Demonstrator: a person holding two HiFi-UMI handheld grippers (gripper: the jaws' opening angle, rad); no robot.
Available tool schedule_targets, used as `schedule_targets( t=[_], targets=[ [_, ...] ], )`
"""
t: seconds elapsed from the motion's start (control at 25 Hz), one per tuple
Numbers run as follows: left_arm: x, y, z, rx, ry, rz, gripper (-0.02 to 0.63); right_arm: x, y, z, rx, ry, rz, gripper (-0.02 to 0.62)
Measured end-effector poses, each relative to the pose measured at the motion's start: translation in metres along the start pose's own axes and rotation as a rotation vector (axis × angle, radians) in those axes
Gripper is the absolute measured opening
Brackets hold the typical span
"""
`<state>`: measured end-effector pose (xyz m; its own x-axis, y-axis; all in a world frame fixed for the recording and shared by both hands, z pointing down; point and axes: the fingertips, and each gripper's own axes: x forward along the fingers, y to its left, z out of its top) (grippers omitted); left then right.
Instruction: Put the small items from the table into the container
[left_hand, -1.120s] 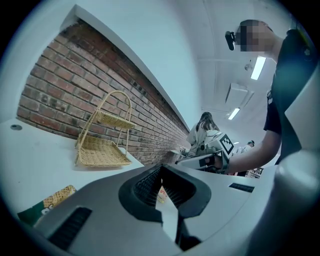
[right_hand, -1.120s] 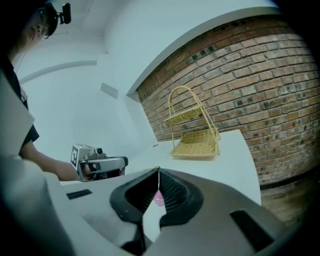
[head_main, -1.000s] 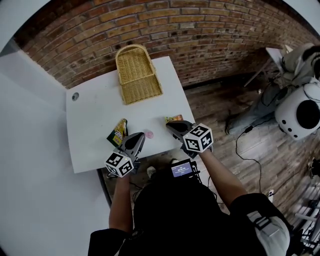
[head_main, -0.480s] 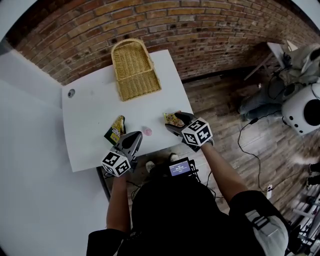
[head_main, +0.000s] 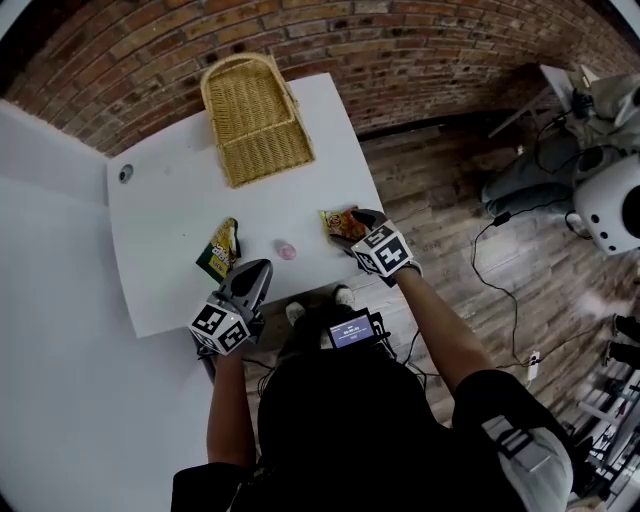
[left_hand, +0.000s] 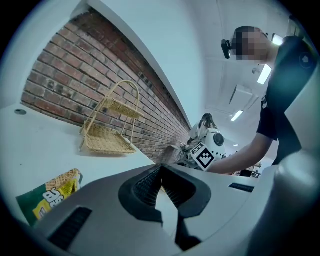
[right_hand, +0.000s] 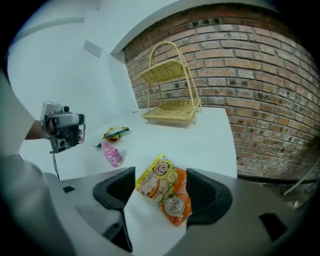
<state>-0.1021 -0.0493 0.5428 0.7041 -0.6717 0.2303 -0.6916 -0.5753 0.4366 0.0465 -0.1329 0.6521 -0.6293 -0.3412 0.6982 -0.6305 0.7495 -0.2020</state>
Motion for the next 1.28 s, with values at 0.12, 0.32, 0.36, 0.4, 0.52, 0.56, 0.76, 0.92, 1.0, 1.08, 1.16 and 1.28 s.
schedule_targets(
  t=[0.12,0.32,0.36,0.4,0.52,0.56,0.76,0.92,1.0,1.08,1.16,1.28],
  targets=[
    [0.001,0.001,-0.002,-0.009,0.003,0.003,0.009,0.007,-0.003,-0.006,-0.028,0.023,-0.019,0.304],
    [-0.001,0.001,-0.007,-0.019,0.013,0.003,0.009,0.013,-0.005,-0.012,-0.048,0.046,-0.047,0.304],
    [-0.001,0.001,-0.007,-0.021,0.013,0.006,0.009,0.014,-0.005,-0.012,-0.050,0.050,-0.049,0.304],
    [-0.002,0.001,-0.008,-0.024,0.014,0.009,0.009,0.015,-0.005,-0.013,-0.049,0.053,-0.049,0.302],
    [-0.004,0.004,-0.009,-0.024,0.017,0.014,0.009,0.018,-0.004,-0.014,-0.049,0.057,-0.048,0.302],
    [-0.004,0.005,-0.009,-0.023,0.019,0.014,0.009,0.019,-0.005,-0.014,-0.053,0.058,-0.050,0.302],
    [-0.004,0.004,-0.009,-0.025,0.022,0.012,0.009,0.020,-0.004,-0.015,-0.056,0.066,-0.054,0.285],
    [-0.004,0.005,-0.009,-0.023,0.020,0.012,0.009,0.018,0.000,-0.013,-0.065,0.070,-0.054,0.236],
    [-0.005,0.005,-0.009,-0.024,0.018,0.012,0.009,0.019,0.003,-0.014,-0.067,0.071,-0.051,0.209],
    [-0.006,0.005,-0.009,-0.021,0.017,0.013,0.009,0.019,0.006,-0.015,-0.074,0.072,-0.051,0.179],
    [-0.007,0.005,-0.008,-0.020,0.015,0.012,0.009,0.019,0.008,-0.015,-0.077,0.072,-0.051,0.155],
    [-0.008,0.006,-0.008,-0.020,0.013,0.012,0.009,0.017,0.008,-0.013,-0.082,0.076,-0.057,0.131]
  ],
)
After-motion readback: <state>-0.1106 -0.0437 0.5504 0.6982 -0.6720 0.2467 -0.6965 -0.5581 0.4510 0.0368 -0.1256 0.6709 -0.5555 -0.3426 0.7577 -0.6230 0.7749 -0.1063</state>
